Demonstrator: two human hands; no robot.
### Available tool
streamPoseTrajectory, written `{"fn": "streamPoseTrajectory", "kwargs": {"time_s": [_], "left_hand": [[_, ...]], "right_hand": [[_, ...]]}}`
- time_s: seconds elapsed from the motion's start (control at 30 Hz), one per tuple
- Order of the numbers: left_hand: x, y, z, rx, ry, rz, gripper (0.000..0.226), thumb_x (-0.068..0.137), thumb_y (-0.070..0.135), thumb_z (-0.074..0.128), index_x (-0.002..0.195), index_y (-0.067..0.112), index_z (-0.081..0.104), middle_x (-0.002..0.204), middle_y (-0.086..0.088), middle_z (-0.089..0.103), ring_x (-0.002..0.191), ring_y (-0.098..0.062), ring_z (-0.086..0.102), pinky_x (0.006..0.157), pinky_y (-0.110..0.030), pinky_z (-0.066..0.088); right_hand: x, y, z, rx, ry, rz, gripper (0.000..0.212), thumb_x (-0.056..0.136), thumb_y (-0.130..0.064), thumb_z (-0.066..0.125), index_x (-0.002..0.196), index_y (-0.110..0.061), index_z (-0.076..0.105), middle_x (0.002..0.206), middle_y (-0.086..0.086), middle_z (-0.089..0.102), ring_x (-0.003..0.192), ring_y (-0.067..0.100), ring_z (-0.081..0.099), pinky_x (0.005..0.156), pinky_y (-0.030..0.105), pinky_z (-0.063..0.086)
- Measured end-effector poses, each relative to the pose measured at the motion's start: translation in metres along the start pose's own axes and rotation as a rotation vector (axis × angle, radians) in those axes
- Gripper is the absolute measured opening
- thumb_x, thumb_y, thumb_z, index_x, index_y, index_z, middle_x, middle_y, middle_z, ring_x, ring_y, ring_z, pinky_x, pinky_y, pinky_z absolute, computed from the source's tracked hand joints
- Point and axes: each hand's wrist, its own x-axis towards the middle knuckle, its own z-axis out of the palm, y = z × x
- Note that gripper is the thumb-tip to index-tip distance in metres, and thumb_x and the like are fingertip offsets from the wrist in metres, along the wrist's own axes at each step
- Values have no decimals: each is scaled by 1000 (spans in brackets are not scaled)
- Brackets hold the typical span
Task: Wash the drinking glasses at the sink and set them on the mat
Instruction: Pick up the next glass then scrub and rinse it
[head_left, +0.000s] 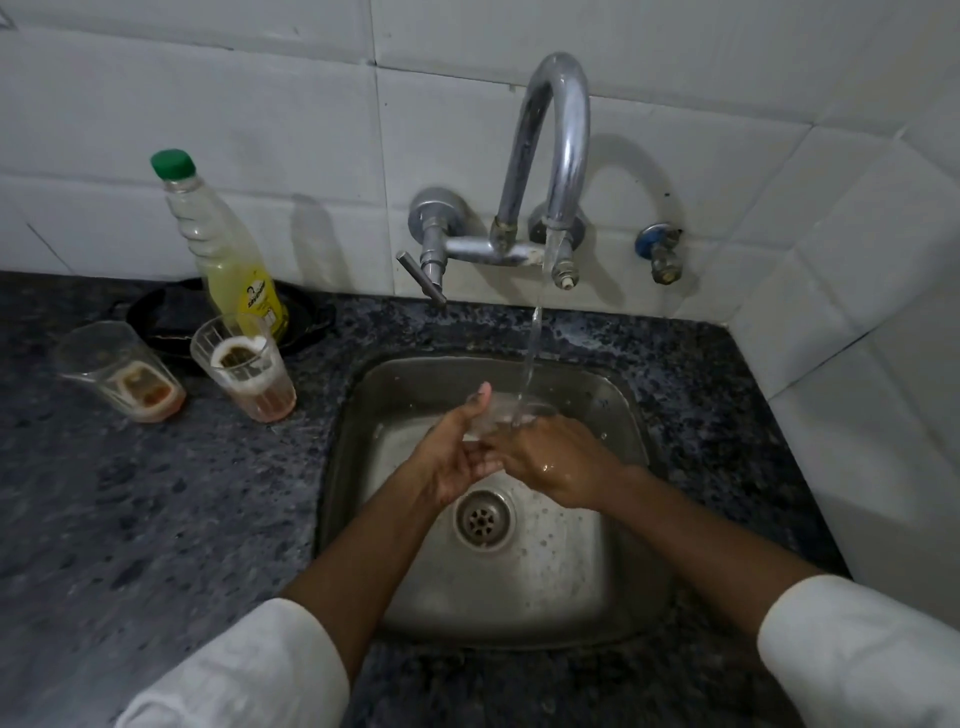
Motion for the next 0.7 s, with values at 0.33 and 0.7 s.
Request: {"fn": "streamPoseTrajectory", "kwargs": {"time_s": [0.33, 0.7], "left_hand": [[0, 0, 3, 10, 26, 3, 42, 90, 43, 63, 107, 5, 69, 91, -15, 75, 76, -23, 73, 69, -33, 61], [-7, -4, 18, -33, 133, 85, 31, 90, 38, 65, 93, 8, 75, 89, -13, 75, 74, -22, 71, 64, -33, 59]], "right_hand": [[-7, -8, -7, -67, -24, 44, 27, 93, -24, 45, 104, -10, 65, 97, 10, 68, 89, 26, 66, 72, 34, 50], [-3, -23, -11, 1244, 160, 347, 17, 89, -3, 58, 99, -8, 71, 80, -4, 69, 70, -5, 64, 60, 13, 48]]}}
